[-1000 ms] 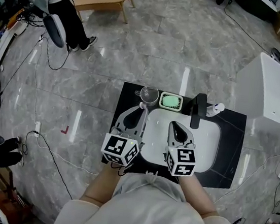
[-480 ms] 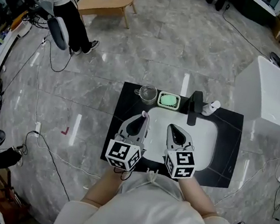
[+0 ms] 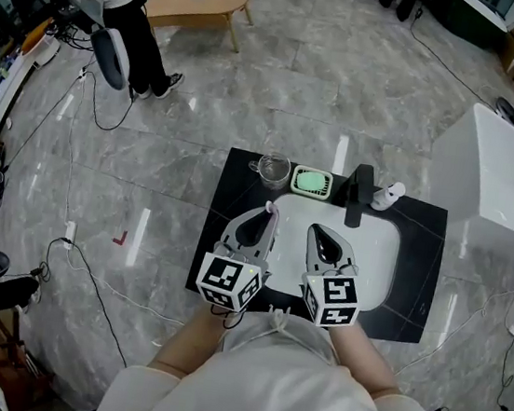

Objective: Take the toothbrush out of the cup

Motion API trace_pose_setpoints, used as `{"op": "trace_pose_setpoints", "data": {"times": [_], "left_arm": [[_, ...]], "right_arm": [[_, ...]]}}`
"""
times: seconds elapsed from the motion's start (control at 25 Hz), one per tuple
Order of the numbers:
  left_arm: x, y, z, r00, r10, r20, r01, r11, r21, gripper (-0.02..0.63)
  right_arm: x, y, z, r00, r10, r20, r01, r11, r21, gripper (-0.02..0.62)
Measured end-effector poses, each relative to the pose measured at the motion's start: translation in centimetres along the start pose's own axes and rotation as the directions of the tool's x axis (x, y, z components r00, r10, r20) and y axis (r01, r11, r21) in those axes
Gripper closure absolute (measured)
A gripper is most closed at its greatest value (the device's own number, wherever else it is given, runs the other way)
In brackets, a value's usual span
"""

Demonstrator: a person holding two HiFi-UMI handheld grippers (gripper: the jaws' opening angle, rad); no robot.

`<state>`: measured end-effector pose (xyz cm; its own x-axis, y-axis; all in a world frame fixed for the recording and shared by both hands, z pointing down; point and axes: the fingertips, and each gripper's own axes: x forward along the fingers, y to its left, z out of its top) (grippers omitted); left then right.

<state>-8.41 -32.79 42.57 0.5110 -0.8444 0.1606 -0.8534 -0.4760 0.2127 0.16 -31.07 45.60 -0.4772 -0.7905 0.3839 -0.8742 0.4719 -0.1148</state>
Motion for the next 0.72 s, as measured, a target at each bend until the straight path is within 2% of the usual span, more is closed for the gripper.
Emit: {"op": "trace_pose_setpoints", "data": {"times": [0.72], "left_arm": [[0.8, 0.6, -0.2, 1.000, -0.013, -0.013, 0.013, 1.000, -0.012, 0.575]], "right_arm": [[1.0, 0.3, 0.7, 1.000, -0.002, -0.012, 0.002, 1.000, -0.003, 0.571]]}}
